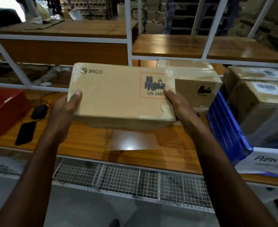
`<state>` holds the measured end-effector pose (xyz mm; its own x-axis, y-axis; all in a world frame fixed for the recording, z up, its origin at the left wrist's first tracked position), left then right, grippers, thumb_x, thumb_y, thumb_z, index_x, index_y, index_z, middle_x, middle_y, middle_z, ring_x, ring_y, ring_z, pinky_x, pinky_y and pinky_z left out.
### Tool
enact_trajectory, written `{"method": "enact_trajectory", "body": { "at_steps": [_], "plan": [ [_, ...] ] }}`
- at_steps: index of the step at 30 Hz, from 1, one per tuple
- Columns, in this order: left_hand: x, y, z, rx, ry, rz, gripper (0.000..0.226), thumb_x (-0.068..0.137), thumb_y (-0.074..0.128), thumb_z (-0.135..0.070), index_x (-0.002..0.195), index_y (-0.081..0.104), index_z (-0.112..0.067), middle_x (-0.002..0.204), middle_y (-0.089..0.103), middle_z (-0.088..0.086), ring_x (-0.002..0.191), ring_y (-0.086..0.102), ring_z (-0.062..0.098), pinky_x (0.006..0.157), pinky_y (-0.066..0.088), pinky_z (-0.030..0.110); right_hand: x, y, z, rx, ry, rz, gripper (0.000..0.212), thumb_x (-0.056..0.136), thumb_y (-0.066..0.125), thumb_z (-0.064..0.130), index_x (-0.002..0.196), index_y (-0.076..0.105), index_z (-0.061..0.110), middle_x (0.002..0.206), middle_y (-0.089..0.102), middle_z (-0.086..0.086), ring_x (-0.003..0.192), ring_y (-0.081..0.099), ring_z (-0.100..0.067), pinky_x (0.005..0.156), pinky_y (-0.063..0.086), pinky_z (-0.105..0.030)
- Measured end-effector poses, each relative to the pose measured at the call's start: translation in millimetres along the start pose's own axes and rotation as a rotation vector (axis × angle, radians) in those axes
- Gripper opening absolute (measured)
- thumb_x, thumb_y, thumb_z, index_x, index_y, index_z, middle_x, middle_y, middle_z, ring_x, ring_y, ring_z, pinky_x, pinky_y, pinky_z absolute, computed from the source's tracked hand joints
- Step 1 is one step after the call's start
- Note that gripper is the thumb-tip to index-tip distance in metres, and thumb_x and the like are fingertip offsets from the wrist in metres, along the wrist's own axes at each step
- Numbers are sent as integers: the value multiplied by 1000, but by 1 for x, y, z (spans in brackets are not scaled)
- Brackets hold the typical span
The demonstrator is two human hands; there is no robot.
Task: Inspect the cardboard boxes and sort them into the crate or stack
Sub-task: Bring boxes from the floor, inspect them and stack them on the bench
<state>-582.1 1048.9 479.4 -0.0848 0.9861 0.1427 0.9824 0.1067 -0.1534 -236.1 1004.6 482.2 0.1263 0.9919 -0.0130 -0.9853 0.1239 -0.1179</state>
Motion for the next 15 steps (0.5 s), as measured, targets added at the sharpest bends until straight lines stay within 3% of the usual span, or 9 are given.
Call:
{"method": "enact_trajectory", "body": {
  "at_steps": [5,9,15],
  "plan": [
    [41,-26,-1,-95,49,95,35,103,55,-45,132,61,-27,124,72,3,113,70,19,92,56,39,24,30,31,-12,-150,-15,42,108,48,45,143,52,23,120,75,-2,104,76,-17,79,63,-30],
    [86,-48,19,-56,88,213,38,102,58,-45,136,59,-27,130,69,3,118,67,21,97,57,46,45,55,32,-40,-198,-49,41,102,59,42,141,53,30,122,74,2,107,74,-14,80,63,-29],
    [141,-53,47,6,147,311,46,96,68,-41,139,60,-26,138,60,7,118,66,20,77,61,27,73,70,11,-113,-144,-131,45,98,67,34,140,56,25,125,69,1,110,72,-16,90,63,-45]
  ]
}}
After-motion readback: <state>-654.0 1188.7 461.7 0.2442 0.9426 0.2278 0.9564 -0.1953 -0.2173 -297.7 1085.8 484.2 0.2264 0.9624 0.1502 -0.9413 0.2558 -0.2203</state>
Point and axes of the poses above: each hand's wrist, its own x-axis towards the middle knuckle, its own y-axis out of the palm, z = x × y, the point moved 4 cm from there along x, towards the middle knuckle
